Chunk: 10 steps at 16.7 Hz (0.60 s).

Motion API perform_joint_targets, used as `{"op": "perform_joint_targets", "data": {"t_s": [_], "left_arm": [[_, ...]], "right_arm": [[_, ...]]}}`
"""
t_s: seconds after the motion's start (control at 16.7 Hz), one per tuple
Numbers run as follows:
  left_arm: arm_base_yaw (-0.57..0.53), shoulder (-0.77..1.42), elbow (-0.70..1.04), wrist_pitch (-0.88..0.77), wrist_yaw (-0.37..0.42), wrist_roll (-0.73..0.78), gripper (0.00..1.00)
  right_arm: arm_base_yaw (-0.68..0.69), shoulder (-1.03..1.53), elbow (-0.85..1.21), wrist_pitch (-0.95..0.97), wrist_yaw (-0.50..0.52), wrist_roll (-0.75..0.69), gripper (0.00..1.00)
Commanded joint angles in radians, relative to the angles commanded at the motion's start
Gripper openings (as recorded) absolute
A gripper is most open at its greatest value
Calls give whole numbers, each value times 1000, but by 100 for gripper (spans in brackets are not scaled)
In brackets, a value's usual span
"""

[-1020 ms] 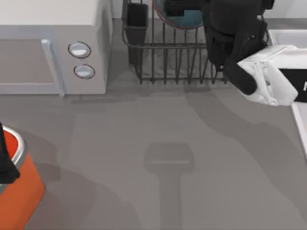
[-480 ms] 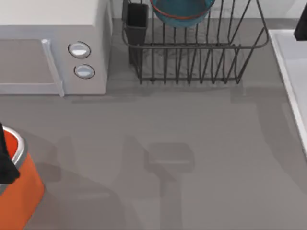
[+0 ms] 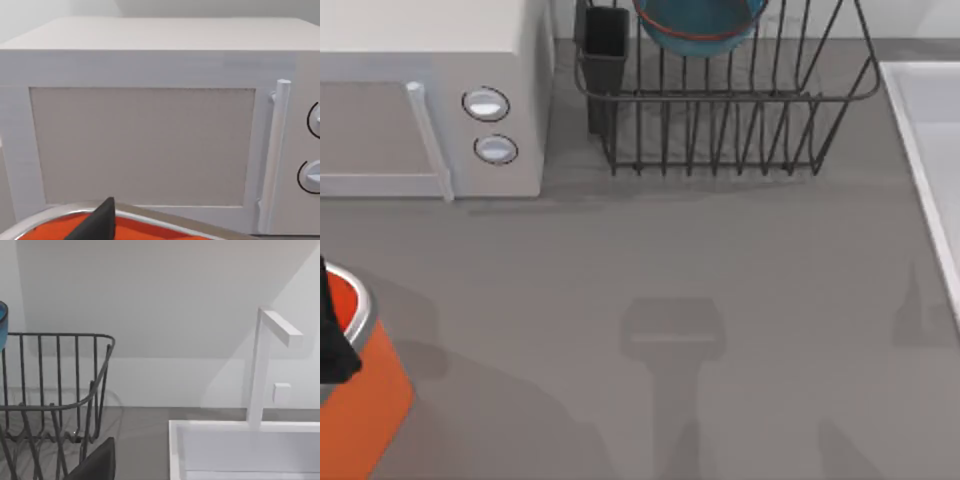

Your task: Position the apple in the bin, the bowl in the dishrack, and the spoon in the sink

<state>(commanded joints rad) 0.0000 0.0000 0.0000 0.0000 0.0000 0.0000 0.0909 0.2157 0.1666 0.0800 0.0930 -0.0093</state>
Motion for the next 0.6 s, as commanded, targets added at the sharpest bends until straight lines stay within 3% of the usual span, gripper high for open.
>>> {"op": "perform_joint_targets", "data": {"t_s": [0.3, 0.6], "left_arm": [[0, 0, 0, 0, 0, 0, 100], [0, 0, 0, 0, 0, 0, 100]], "right_arm": [[-86, -206, -159, -76, -88, 9, 100], [-88, -212, -165, -79, -91, 9, 100]]}}
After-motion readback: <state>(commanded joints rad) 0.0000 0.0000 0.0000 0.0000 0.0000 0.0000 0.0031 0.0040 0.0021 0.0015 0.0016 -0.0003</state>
